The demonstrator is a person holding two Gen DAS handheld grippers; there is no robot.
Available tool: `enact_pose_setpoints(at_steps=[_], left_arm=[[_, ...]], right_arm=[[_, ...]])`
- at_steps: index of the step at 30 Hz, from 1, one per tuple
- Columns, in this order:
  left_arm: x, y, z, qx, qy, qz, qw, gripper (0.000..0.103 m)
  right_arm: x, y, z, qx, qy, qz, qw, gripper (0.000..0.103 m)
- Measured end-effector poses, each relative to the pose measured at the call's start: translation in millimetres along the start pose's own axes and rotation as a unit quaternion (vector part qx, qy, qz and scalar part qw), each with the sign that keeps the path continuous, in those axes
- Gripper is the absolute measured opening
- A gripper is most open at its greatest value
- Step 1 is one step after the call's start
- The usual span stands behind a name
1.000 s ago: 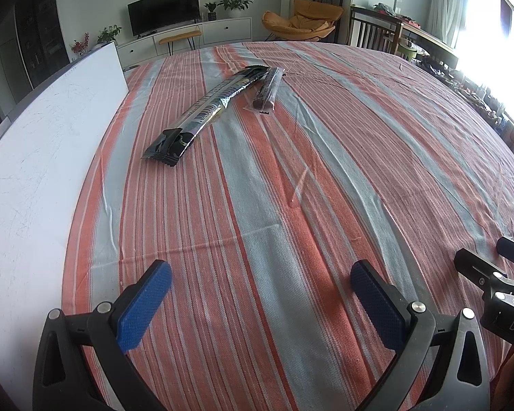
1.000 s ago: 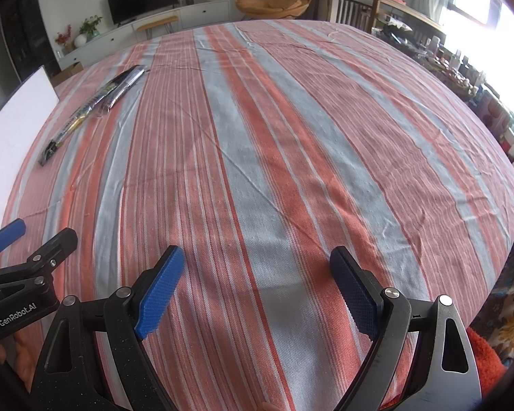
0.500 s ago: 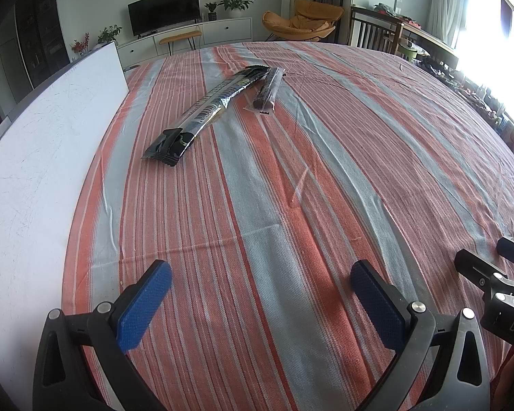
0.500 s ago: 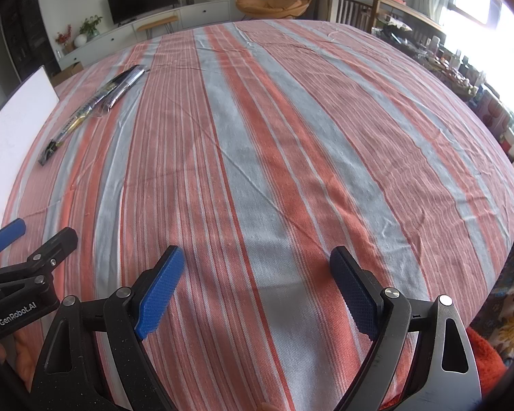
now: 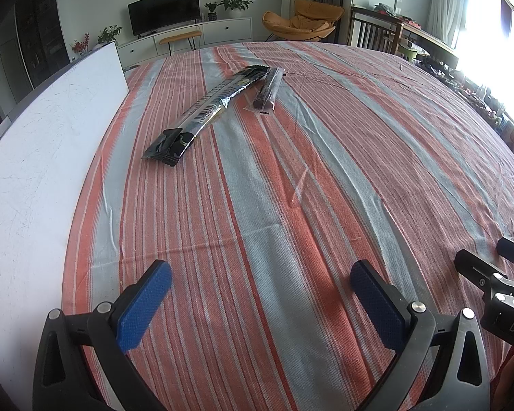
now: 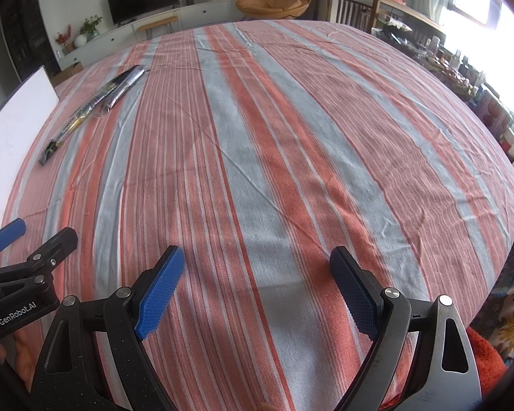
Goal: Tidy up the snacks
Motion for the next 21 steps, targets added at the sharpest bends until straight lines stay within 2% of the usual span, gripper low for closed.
enact_pose_setpoints(at_steps=[3,4,6,7,9,10,14,16,18,21], left_arm=[[-0.4,-0.2,-0.1,-0.001,-0.001,0.003,1.0,0.103],[-0.5,-0.6,-0.4,-0.003,-0.002,0.016,0.9999,0.103],[-0.6,-1.9,-2.8,-0.008,-0.014,0.072,0.9973,0.102],[3.2,1.3,-5.3,-0.009,-0.032,0.091,0.9953,0.102],[19.3,20.0,-5.8,-0.005,-0.053,0.08,0.9953,0.102],[31.5,37.6,-2.8,-0.006,-0.056,0.06,0.9966,0.102],[49.5,104.2,14.1,-0.033,-0.027,0.008,0.9991,0.102],[34.3,133.8,25.9,-0.051,-0.001,0.009,0.9987,0.102],[4.7,156.0,42.0,-0.051,0.024,0.027,0.998,0.1],[-43.1,172.0,55.2,-0.041,0.029,0.052,0.9974,0.088]], right_arm=[[0.1,0.0,0.1,0.0,0.0,0.0,1.0,0.089],[0.2,-0.1,0.3,0.0,0.0,0.0,1.0,0.089],[0.3,-1.4,-0.6,-0.001,0.001,0.0,1.0,0.089],[0.3,-1.5,-1.0,-0.001,0.001,0.0,1.0,0.089],[0.5,-2.2,-1.7,-0.002,0.0,0.0,1.0,0.09],[0.5,-2.1,-1.9,-0.002,0.0,0.0,1.0,0.09],[0.8,-2.2,-2.2,-0.001,0.0,0.0,1.0,0.09],[0.8,-2.2,-2.6,-0.001,0.0,0.0,1.0,0.09],[0.7,-2.2,-1.9,-0.002,0.0,0.0,1.0,0.09],[0.7,-2.2,-2.4,-0.002,0.0,-0.001,1.0,0.09]])
Point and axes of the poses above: each gripper's, at about its wrist camera, not at the fingertips, and x roughly against the way its jaws point, z to its left, y to its top, the point moved 9 cm from there along -x, roughly the way its jaws point, and after that the axes turned 2 degrees about -z, right-handed, at the moved point
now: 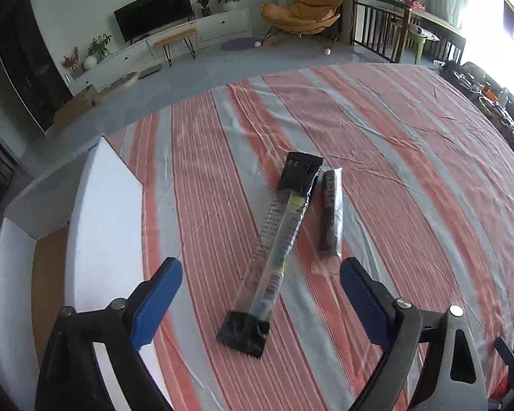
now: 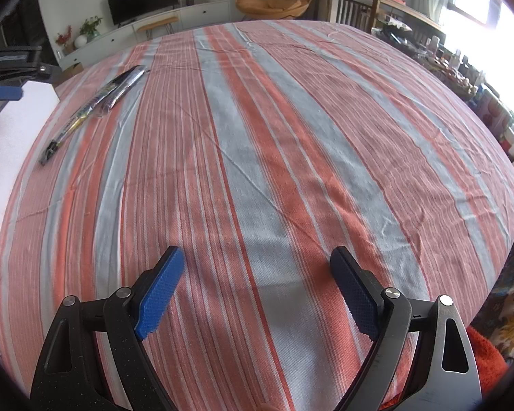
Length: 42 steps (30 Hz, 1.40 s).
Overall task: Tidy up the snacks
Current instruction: 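Lower the left tool onto the black-wrapped stick snack and grasp it, then grasp the brown sausage stick with the right tool while the left tool holds the stick snack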
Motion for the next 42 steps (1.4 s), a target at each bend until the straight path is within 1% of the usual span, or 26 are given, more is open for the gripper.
enact_pose_setpoints(at_steps=[3,4,5,7,8,9,10,11,12,13,15,17,19,20,24,25,26,27,28,29,30,31,33,35,36,42], left_arm=[[-39.5,0.5,5.4,0.009,0.015,0.03,0.9994,0.079],[-50.3,-2.5,5.7,0.009,0.019,0.037,0.9991,0.078],[-59.0,-5.6,5.5,0.008,0.021,0.044,0.9988,0.078],[-70.7,-12.7,4.4,0.003,0.022,0.054,0.9983,0.071],[-70.3,-13.7,2.3,0.006,0.007,0.045,0.999,0.055],[-69.7,-16.6,1.1,0.013,-0.004,0.045,0.9989,0.036],[-67.7,-18.8,1.7,0.019,0.001,0.043,0.9989,0.031],[-63.4,-23.8,5.4,0.031,0.021,0.044,0.9984,0.021],[-57.9,-30.0,8.0,0.051,0.027,0.041,0.9975,0.02],[-51.7,-38.5,7.7,0.073,0.024,0.044,0.9961,0.02],[-34.9,-63.7,3.1,0.134,0.003,0.051,0.9897,0.02],[-17.9,-89.2,-9.8,0.162,-0.021,0.052,0.9851,0.02],[-3.1,-110.4,-22.9,0.163,-0.03,0.043,0.9852,0.021],[3.5,-121.0,-29.3,0.152,-0.027,0.033,0.9874,0.023],[9.2,-138.5,-39.2,0.111,-0.005,0.005,0.9938,0.041],[10.0,-136.6,-38.1,0.099,0.001,-0.006,0.9951,0.046],[8.1,-136.3,-36.8,0.087,0.012,-0.01,0.9961,0.063],[6.9,-135.3,-34.0,0.079,0.026,-0.017,0.9964,0.074],[6.6,-135.9,-31.7,0.076,0.034,-0.023,0.9963,0.078],[6.2,-135.1,-28.3,0.075,0.039,-0.029,0.996,0.084],[5.6,-134.9,-24.9,0.08,0.038,-0.034,0.9955,0.088],[4.7,-135.2,-20.6,0.085,0.036,-0.036,0.9951,0.09],[-1.0,-137.1,-16.0,0.097,0.033,-0.043,0.9938,0.098],[-4.0,-138.3,-10.9,0.109,0.03,-0.045,0.9925,0.103],[-6.0,-138.0,-9.4,0.117,0.025,-0.043,0.9919,0.103],[-10.4,-134.6,-11.8,0.115,0.025,-0.048,0.9919,0.103]], right_arm=[[-0.2,0.0,0.4,0.0,0.0,0.0,1.0,0.09],[-0.2,0.0,0.4,0.0,0.0,0.0,1.0,0.09],[-0.3,0.0,0.2,0.0,0.0,0.0,1.0,0.09],[-0.4,0.1,0.1,0.0,0.0,0.0,1.0,0.09],[-0.6,0.1,0.4,0.0,0.0,0.0,1.0,0.09],[-0.8,0.2,0.1,-0.001,-0.001,0.0,1.0,0.091],[-0.9,0.3,0.2,-0.001,-0.001,0.0,1.0,0.091],[-0.8,0.4,0.0,-0.001,-0.001,0.0,1.0,0.091],[-0.7,0.5,-0.4,-0.001,-0.001,0.0,1.0,0.091],[-0.4,0.7,-0.4,-0.001,-0.001,0.0,1.0,0.091],[-0.2,0.8,-0.7,-0.001,-0.001,0.0,1.0,0.091],[-0.3,0.7,-0.5,-0.001,-0.001,0.0,1.0,0.091],[-0.1,0.7,-0.5,-0.001,-0.001,0.0,1.0,0.091],[0.1,0.6,-0.4,-0.001,-0.001,0.0,1.0,0.091],[0.0,0.7,-0.6,-0.001,-0.002,0.0,1.0,0.091],[0.0,0.7,-0.5,-0.001,-0.001,0.0,1.0,0.091],[0.2,0.7,-0.7,-0.001,-0.001,0.0,1.0,0.091],[0.2,0.7,-0.6,-0.001,-0.001,0.0,1.0,0.091],[-0.1,0.7,-0.4,-0.001,-0.001,0.0,1.0,0.091],[0.0,0.7,-0.5,-0.001,-0.001,0.0,1.0,0.091],[0.2,0.7,-0.6,-0.001,-0.001,0.0,1.0,0.091],[0.0,0.7,-0.4,-0.001,-0.001,0.0,1.0,0.091],[-0.1,0.7,-0.4,-0.001,-0.001,0.0,1.0,0.091],[0.2,0.5,-0.5,-0.001,-0.001,0.0,1.0,0.091],[0.2,0.6,-0.3,-0.001,-0.001,0.0,1.0,0.091],[0.5,0.6,-0.8,-0.001,-0.002,0.0,1.0,0.091]])
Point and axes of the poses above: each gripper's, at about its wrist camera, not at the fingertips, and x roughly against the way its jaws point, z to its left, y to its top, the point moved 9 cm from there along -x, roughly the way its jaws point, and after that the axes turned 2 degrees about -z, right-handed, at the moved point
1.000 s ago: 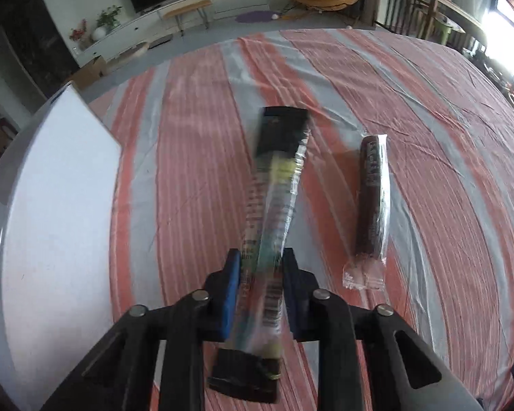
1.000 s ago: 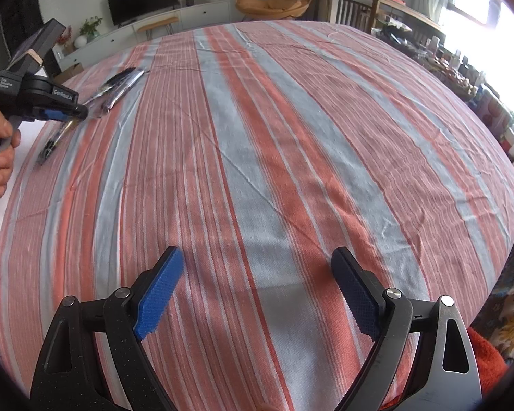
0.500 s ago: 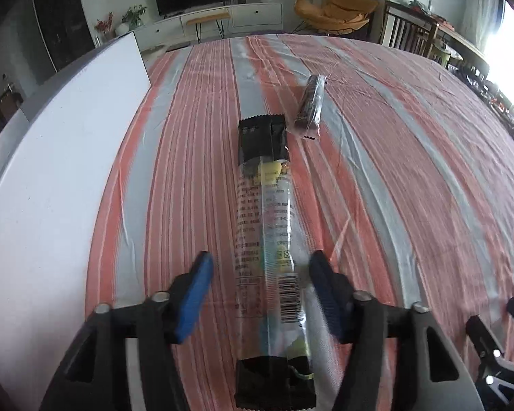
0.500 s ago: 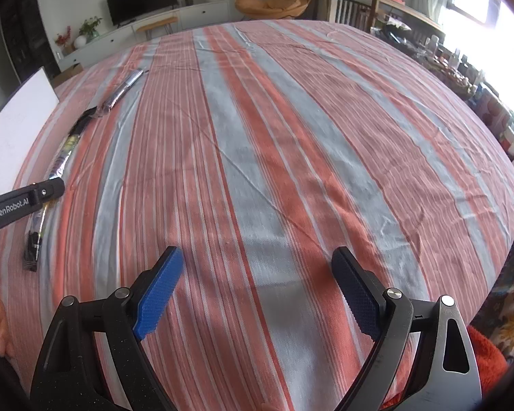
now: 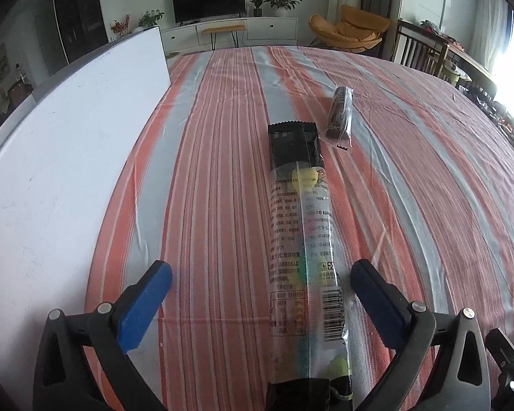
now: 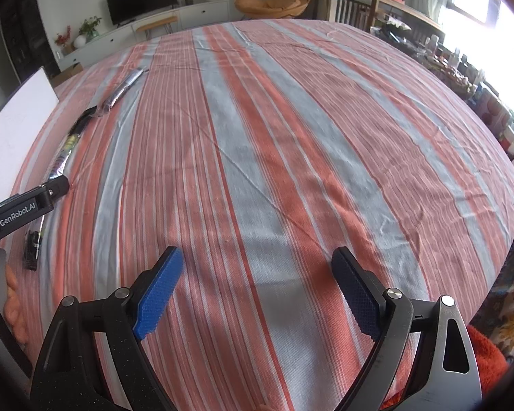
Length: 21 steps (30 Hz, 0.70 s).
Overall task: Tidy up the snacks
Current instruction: 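Grasp the brown sausage stick with the right tool while the left tool holds the stick snack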
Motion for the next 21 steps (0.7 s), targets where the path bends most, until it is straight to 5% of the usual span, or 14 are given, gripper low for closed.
enact_pose_setpoints(at_steps=[12,14,21], left_arm=[[1.1,-4.0,0.0,0.0,0.0,-0.001,1.0,0.103],[1.0,-4.1,0.0,0.0,0.0,-0.001,1.0,0.103],[1.2,-3.9,0.2,0.0,0.0,-0.001,1.0,0.103]], right_arm=[[2.1,-1.8,-2.0,-0.002,0.003,0.01,1.0,0.091],[3.3,3.6,3.5,-0.005,0.033,0.013,0.999,0.09],[-2.7,92.8,58.6,0.067,0.114,-0.025,0.991,0.088]])
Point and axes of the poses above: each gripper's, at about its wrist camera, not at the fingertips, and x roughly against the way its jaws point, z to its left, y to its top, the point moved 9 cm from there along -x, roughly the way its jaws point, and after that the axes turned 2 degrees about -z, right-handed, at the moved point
